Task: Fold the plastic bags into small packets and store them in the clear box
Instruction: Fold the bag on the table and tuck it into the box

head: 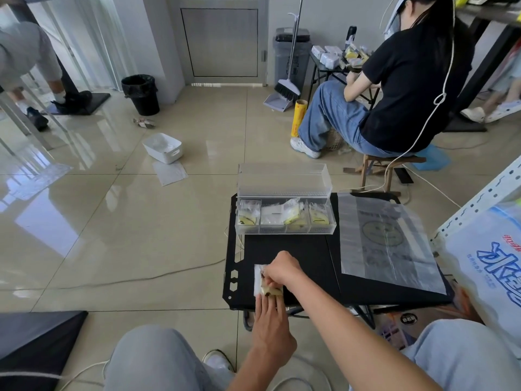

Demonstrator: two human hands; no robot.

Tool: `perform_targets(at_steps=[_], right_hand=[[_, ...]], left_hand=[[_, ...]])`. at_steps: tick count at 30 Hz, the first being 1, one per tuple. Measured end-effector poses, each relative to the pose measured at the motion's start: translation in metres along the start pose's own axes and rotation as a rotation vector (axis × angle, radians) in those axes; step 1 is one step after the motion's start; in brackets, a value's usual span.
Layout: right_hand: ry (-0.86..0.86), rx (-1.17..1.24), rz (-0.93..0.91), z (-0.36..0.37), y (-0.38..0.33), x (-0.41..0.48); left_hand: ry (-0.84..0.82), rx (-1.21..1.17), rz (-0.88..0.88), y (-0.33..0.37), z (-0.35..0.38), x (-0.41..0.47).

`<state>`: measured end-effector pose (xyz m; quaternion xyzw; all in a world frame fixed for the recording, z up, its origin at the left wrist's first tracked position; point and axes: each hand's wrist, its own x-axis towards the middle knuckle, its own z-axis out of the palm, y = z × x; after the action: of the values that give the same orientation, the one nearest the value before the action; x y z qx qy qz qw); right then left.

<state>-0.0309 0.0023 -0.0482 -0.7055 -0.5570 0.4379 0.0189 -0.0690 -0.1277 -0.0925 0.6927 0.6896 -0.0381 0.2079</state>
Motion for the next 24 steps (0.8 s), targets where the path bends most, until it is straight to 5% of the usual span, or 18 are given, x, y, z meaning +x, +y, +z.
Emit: perform_targets(at_steps=[9,16,24], right_hand=[[0.040,-0.174,-0.008,0.012,-0.006,0.004],[0.050,0.016,0.013,0.024,0.004,-0.002],[0.177,0.089,-0.244,-0.012,0.029,0.001]], left_hand=[[0.067,-0.029,-0.077,-0.004,0.038,-0.005],[0.053,0.050,-0.070,-0.010,0.005,-0.004],[0.087,0.018,-0.039,-0.011,0.015,0.003]])
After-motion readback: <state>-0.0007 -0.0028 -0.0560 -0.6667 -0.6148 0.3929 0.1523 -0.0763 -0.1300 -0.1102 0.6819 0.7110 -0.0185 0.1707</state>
